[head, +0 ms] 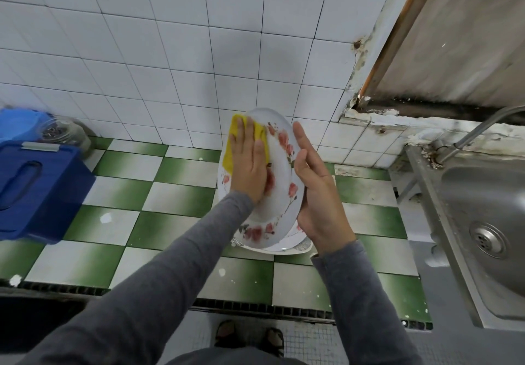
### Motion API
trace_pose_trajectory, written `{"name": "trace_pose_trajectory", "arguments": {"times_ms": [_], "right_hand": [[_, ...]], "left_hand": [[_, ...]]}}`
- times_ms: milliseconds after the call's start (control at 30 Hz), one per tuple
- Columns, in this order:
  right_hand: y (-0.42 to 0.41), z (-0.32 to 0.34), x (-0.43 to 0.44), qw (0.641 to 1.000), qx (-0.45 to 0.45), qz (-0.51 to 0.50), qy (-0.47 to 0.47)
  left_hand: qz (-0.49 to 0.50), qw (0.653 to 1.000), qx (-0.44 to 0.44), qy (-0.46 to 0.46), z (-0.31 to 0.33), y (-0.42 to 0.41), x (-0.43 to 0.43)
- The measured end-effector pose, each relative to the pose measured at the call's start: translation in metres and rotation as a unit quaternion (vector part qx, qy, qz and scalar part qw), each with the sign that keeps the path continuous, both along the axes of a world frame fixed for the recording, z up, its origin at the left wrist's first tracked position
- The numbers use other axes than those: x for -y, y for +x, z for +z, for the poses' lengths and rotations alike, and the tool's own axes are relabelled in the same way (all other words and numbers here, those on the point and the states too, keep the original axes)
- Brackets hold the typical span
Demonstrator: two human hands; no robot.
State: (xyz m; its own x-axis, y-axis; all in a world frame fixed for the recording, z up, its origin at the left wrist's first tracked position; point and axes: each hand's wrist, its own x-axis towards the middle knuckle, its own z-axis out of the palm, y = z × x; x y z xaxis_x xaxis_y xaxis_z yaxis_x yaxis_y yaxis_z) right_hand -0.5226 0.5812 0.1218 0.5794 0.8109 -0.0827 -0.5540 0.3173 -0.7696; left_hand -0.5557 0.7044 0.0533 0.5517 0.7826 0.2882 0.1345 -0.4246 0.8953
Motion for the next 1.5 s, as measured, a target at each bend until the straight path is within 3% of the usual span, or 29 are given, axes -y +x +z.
{"name": "trace_pose_trajectory", "arguments": {"times_ms": [233, 400, 633, 833, 1033, 1167, 1267, 1333, 1500], "right_hand": [[0.004, -0.005, -0.004, 1.000, 0.010, -0.011, -0.023], [0.006, -0.008, 0.001, 1.000, -0.026, 0.000, 0.005], [0.018, -0.013, -0.007, 0.998, -0.017, -0.046, -0.040], [0.029, 0.003, 0.000, 0.995, -0.042, -0.074, 0.053], [0.042, 0.003, -0.009, 0.984, -0.058, -0.139, 0.093], [0.057, -0.004, -0.020, 0.986, -0.057, -0.142, 0.062], [0.070, -0.005, -0.028, 0.986, -0.093, -0.134, 0.042], [0.078, -0.006, -0.031, 0.986, -0.104, -0.130, 0.006], [0.085, -0.011, -0.029, 0.990, 0.002, -0.102, -0.093]], "left_hand": [[-0.096, 0.987, 0.019, 0.127, -0.010, -0.001, 0.016], [-0.014, 0.998, -0.015, 0.056, -0.008, -0.001, -0.008], [-0.129, 0.974, -0.015, 0.187, -0.011, 0.003, 0.011], [-0.036, 0.988, -0.054, 0.138, -0.018, -0.007, -0.034], [-0.187, 0.965, -0.113, 0.144, -0.011, -0.014, -0.008], [-0.257, 0.938, -0.159, 0.170, 0.002, -0.019, 0.003], [-0.261, 0.927, -0.094, 0.250, 0.005, -0.023, 0.000], [-0.264, 0.927, -0.076, 0.253, 0.004, -0.025, -0.002], [-0.215, 0.950, -0.039, 0.223, 0.007, -0.029, -0.004]]}}
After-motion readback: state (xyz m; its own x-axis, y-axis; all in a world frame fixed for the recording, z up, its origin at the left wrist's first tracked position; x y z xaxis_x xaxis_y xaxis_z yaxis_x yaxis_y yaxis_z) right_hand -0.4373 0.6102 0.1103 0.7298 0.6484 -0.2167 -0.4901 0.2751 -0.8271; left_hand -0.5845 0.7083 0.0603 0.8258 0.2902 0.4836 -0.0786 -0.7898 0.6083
